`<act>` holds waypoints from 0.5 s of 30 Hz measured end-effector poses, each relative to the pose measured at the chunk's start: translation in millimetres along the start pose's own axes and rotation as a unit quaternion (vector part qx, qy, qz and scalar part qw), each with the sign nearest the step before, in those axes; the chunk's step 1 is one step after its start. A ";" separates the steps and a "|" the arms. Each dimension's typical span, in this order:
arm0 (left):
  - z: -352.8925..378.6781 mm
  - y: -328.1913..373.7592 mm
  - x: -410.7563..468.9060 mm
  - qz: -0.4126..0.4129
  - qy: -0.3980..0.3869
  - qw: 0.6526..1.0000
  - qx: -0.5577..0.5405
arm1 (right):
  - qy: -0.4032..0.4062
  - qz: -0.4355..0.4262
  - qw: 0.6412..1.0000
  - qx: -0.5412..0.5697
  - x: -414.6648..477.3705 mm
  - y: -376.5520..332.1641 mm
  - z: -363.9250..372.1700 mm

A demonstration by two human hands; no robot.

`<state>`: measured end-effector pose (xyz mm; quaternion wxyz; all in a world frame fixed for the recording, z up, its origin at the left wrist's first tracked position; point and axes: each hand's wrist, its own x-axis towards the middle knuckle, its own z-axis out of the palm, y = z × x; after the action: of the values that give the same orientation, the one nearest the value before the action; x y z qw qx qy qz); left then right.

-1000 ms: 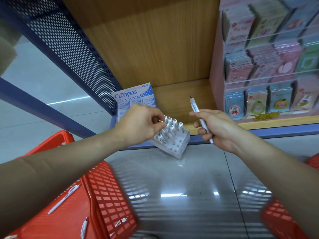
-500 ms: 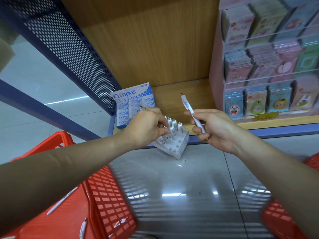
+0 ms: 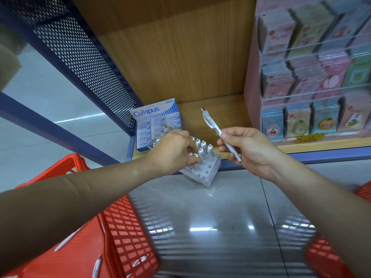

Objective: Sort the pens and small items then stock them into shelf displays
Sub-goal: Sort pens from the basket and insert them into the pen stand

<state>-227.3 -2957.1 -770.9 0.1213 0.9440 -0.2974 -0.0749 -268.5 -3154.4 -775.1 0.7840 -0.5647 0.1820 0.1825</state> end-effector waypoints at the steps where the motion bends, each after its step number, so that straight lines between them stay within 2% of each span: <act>1: -3.9 1.4 -0.8 -0.019 0.014 0.999 -0.035 | -0.001 0.000 1.000 -0.006 0.4 0.4 -0.2; 4: -22.6 10.6 -0.7 -0.111 0.059 0.969 -0.212 | -0.009 -0.002 1.000 -0.027 0.8 1.4 1.1; 6: -36.2 16.6 1.6 -0.167 0.065 0.914 -0.364 | -0.010 -0.005 0.999 -0.043 -0.1 1.6 2.4; 8: -45.9 21.3 3.6 -0.187 0.060 0.871 -0.450 | -0.017 -0.009 0.998 -0.053 -1.8 1.3 3.4; 11: -53.0 26.1 4.4 -0.189 0.062 0.871 -0.449 | -0.035 -0.012 0.998 -0.048 -3.9 1.1 4.4; 15: -69.5 19.8 2.0 -0.171 0.082 0.910 -0.370 | -0.009 -0.001 0.999 -0.046 -3.1 -0.3 3.4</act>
<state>-221.6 -2961.2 -699.0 0.4708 0.8708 -0.0718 -0.1216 -270.8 -3151.5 -772.3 0.7591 -0.5984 0.1656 0.1955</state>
